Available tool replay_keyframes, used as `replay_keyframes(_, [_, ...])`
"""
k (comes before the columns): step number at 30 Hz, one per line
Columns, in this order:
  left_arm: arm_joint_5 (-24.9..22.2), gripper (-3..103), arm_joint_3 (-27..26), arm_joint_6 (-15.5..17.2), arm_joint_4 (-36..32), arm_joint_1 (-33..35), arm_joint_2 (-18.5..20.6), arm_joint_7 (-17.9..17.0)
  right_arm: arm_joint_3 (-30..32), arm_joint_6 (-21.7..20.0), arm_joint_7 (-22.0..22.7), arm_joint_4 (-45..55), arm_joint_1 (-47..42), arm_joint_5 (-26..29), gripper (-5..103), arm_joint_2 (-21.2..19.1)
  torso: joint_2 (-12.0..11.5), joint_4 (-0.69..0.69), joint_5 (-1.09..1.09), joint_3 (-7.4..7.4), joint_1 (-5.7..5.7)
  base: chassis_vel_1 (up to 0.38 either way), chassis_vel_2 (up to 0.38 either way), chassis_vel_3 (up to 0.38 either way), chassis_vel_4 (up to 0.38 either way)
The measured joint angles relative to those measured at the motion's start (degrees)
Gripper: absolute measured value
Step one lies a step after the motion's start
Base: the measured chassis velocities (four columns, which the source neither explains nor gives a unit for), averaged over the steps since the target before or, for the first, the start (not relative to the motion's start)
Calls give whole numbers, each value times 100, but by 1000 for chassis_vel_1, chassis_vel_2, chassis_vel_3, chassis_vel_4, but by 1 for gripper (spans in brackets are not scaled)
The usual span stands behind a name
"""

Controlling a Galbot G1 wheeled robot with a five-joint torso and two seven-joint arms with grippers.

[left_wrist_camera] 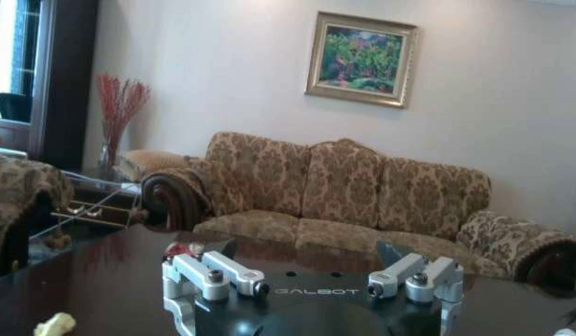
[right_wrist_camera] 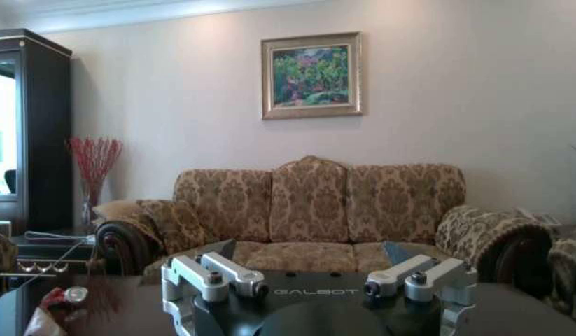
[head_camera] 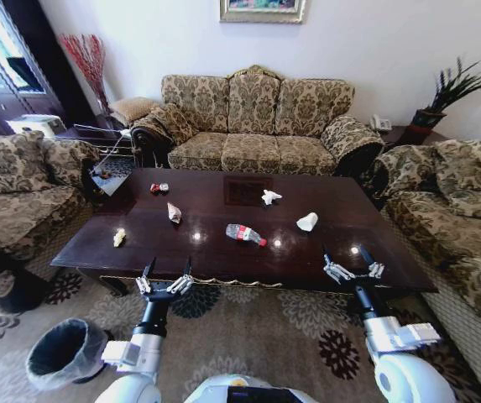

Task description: Move to the front of the table and place the trash on the table into the trash bin.

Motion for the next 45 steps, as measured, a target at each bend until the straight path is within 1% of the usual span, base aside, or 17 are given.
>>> replay_keyframes(5, [8,98,-39,16,5,6,-1,-59,-57,105,2,27,-20,33,100,7,0,2,-1,1,1,243,245,-221,-224])
replay_keyframes(8, [-65,99,-221,88,-31,9,1,-153,-97,216,10,49,-37,105,100,50,0,-2,-3,1,1,205,218,-243,-253])
replay_keyframes(11, [-113,99,-289,100,-62,17,2,-175,-141,276,18,51,5,105,100,78,0,-1,-5,0,1,152,152,-190,-183])
replay_keyframes(15, [-131,99,-288,104,-74,21,1,-184,-172,273,-58,65,69,14,100,95,0,2,-4,0,0,56,70,-25,-24])
replay_keyframes(18, [-123,99,-245,104,-53,11,-3,-179,-197,280,-67,79,76,0,100,105,0,1,4,1,0,-21,-15,2,5])
replay_keyframes(25, [-126,99,-252,105,-35,-6,-3,-177,-186,327,-67,42,32,0,100,122,0,0,-2,1,0,-13,-11,-7,-3])
replay_keyframes(30, [-129,101,-257,105,-24,-6,-2,-180,-197,336,-65,36,20,38,100,130,0,1,-1,1,0,132,128,-105,-124])
replay_keyframes(33, [-134,97,-267,106,-16,-14,-1,-181,-204,336,-58,35,34,70,100,123,0,1,-1,1,0,182,175,-180,-187])
replay_keyframes(35, [-160,98,-310,108,-8,-35,-1,-189,-219,336,-32,34,43,129,100,118,0,1,-1,1,0,193,193,-195,-189])
replay_keyframes(37, [-351,99,-551,160,3,-143,1,-200,-286,367,78,34,61,280,100,104,0,0,-3,0,0,173,150,-172,-173])
replay_keyframes(38, [-351,99,-551,160,3,-143,1,-200,-286,367,78,34,61,280,100,104,0,0,-3,0,0,173,111,-142,-173])
replay_keyframes(39, [-453,99,-696,204,14,-206,1,-234,-287,375,80,30,63,291,100,100,0,0,-5,0,0,102,111,-142,-173])
replay_keyframes(40, [-815,100,-1148,348,59,-333,2,-349,-278,381,63,-9,68,295,100,84,0,-1,-5,0,0,102,86,-92,-95])
replay_keyframes(41, [-1050,100,-1435,428,105,-387,2,-406,-271,381,60,-36,74,295,100,69,0,-1,-6,0,0,74,86,-92,-63])
replay_keyframes(43, [-1526,100,-2215,517,295,-466,1,-527,-254,378,79,-100,102,314,100,22,0,0,-4,0,0,37,23,-16,-32])
replay_keyframes(44, [-1526,100,-2215,517,295,-466,1,-527,-254,378,79,-100,102,314,100,22,0,0,-4,0,0,0,0,0,0])
replay_keyframes(45, [-1737,100,-2670,508,444,-505,-1,-563,-253,361,135,-120,133,342,100,3,0,0,-3,0,0,0,0,0,0])
